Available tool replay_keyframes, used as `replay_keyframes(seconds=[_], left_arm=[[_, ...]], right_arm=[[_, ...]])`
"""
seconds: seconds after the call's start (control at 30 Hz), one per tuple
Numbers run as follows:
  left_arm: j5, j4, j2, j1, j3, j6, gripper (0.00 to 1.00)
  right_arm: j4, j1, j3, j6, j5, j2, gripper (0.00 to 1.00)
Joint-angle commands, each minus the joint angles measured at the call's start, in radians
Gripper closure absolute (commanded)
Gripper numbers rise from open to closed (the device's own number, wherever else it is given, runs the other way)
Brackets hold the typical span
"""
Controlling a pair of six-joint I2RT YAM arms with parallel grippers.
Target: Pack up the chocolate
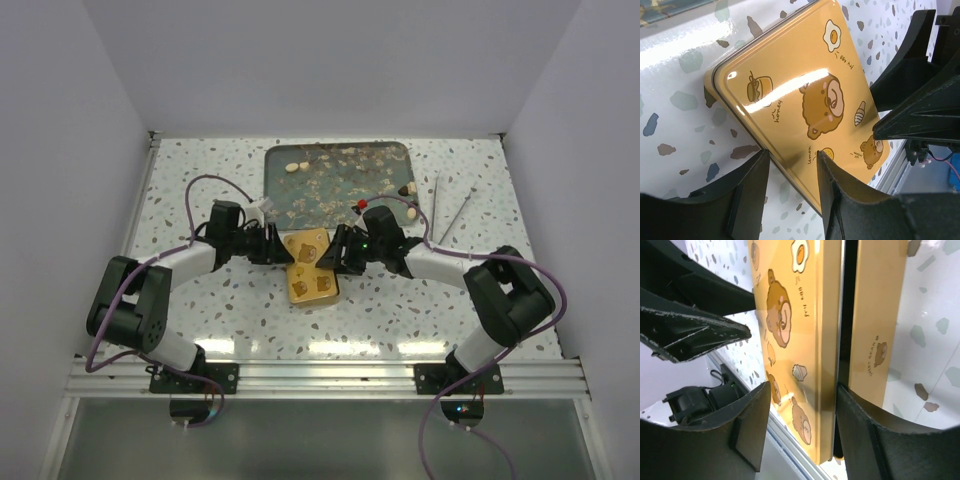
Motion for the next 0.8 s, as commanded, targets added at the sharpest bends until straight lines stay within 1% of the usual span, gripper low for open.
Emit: replay_keyframes(seconds=[0.0, 0.63, 0.77], left_arm=[[0.027, 0.042, -0.01, -0.013, 0.028, -0.015, 0.52], [0.004, 0.008, -0.06, -0.017, 0.046, -0.012, 0.52], [-0.005, -0.002, -0.068, -0.017, 0.05, -0.009, 0.52]], right_arm=[[-0.034, -0.004, 0.026, -0.03, 0.042, -0.02, 0.45], [-0.042, -0.004, 0.027, -0.033, 0.055, -0.019, 0.65], [-0.044, -0.004, 0.026, -0.034, 0.062, -0.022, 0.67]])
